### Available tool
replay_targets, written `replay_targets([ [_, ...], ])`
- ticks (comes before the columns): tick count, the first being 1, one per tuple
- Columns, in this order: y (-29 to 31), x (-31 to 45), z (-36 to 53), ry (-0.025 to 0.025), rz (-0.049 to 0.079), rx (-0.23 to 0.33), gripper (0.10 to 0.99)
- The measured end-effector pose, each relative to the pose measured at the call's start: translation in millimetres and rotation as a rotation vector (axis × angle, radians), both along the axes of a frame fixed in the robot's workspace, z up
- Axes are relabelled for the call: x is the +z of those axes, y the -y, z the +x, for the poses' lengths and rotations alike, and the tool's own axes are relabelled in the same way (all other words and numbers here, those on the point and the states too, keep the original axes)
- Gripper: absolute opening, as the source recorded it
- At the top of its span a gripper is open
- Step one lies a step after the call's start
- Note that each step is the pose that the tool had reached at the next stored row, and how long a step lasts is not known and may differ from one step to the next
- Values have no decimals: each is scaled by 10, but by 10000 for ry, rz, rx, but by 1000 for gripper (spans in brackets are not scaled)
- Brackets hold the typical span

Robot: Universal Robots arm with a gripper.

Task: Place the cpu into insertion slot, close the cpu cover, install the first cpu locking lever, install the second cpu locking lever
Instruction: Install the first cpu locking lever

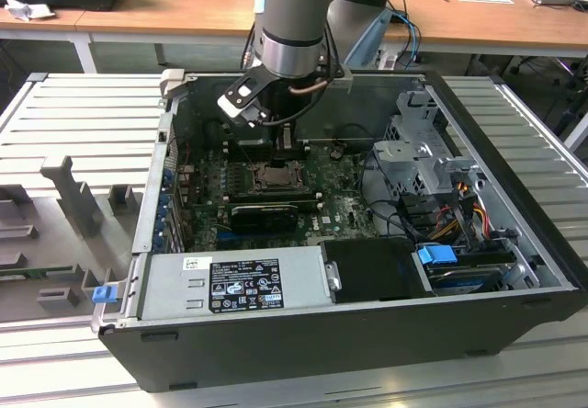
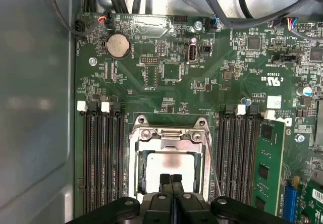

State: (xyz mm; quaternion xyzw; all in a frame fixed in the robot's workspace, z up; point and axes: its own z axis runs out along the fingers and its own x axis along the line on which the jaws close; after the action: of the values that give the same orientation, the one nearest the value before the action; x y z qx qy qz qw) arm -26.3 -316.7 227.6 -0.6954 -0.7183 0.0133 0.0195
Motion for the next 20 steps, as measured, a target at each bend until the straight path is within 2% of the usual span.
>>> replay_targets([
  [6, 0, 9, -10, -1, 4, 47, 106],
  [12, 0, 65, -10, 1, 2, 47, 106],
  [20, 0, 207, -11, 2, -10, 47, 106],
])
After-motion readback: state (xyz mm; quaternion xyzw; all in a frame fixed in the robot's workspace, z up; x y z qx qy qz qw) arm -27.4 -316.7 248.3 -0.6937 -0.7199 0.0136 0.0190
